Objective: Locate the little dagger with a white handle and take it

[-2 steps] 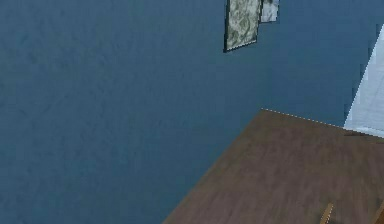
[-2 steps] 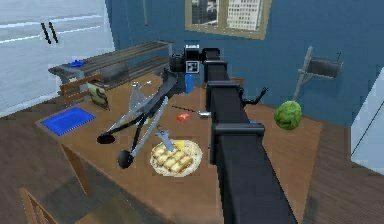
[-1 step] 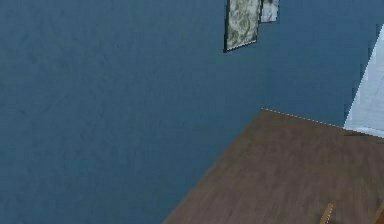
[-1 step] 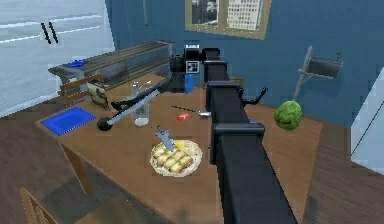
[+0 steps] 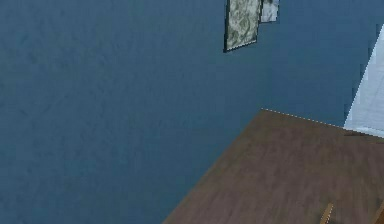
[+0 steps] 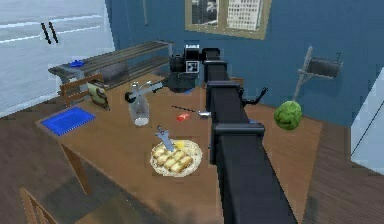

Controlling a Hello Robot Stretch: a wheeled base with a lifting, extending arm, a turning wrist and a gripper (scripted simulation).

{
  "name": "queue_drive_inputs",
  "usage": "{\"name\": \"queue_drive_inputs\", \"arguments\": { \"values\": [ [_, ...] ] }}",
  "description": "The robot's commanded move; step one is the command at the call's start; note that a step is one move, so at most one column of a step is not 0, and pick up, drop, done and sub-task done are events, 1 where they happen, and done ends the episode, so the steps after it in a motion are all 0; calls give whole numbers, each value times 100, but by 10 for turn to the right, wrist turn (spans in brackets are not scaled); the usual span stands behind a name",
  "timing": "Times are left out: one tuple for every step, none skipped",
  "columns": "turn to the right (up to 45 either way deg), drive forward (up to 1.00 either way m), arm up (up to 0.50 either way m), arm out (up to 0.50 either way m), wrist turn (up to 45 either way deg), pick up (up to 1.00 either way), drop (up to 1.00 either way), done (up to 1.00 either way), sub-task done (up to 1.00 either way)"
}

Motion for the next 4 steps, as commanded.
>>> {"name": "queue_drive_inputs", "arguments": {
  "values": [
    [0,0,0,0,270,0,0,0,0],
    [0,0,-28,0,0,0,0,0,0],
    [0,0,0,0,0,100,0,0,0],
    [0,0,10,0,0,0,0,0,0]
  ]
}}
